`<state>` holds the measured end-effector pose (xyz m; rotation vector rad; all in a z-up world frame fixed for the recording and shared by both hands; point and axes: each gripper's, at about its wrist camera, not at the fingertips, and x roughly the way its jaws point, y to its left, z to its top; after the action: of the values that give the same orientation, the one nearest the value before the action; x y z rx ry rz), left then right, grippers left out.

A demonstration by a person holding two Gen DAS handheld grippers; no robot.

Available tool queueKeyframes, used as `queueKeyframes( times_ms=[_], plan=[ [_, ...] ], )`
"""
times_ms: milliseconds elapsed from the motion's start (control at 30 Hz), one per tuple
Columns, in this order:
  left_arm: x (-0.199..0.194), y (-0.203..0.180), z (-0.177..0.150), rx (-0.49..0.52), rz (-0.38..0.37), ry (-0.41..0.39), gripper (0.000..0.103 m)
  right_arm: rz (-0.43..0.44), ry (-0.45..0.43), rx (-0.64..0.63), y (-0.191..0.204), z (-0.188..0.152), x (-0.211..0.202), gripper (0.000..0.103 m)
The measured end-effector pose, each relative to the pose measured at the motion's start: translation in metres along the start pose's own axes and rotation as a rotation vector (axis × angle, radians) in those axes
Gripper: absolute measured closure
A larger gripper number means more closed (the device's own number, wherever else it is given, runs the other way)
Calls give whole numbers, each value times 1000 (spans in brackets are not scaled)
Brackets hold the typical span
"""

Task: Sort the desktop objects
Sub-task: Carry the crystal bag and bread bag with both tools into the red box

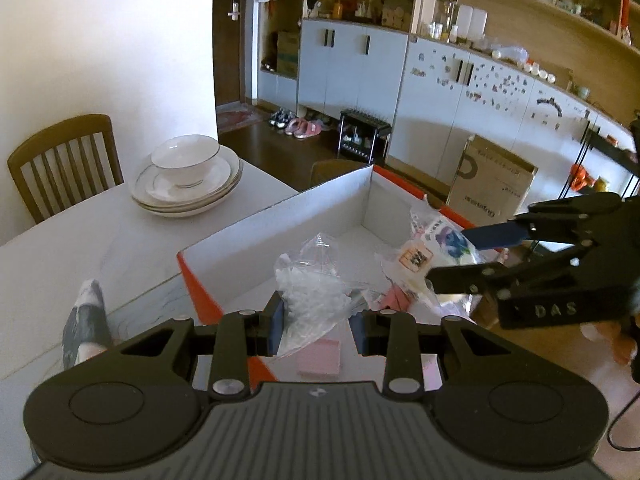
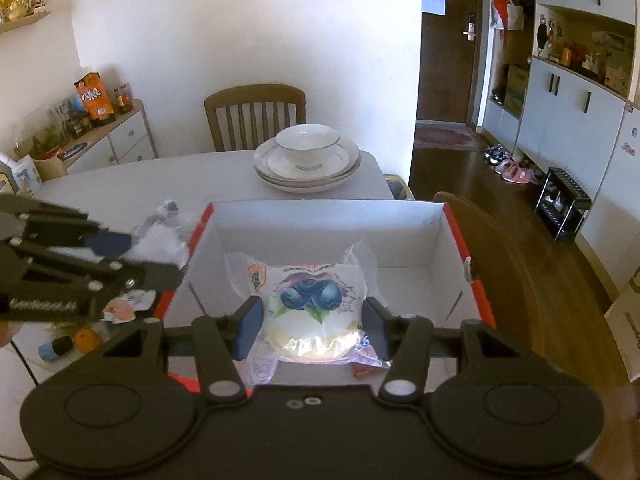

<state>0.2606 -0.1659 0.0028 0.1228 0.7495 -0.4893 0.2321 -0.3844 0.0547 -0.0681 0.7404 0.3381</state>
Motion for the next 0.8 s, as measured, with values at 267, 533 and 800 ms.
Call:
queueKeyframes(
  times_ms=[267,533,800],
  plan=[
    [50,1,30,15,13,76,71,21,20,-31,-20,2,15,49],
    [107,-5,44,49,14,191,71,37,78,-99,-23,-3,40,49],
    [145,0,41,31,15,303,71,48,125,-185,-12,-15,62,49]
  ],
)
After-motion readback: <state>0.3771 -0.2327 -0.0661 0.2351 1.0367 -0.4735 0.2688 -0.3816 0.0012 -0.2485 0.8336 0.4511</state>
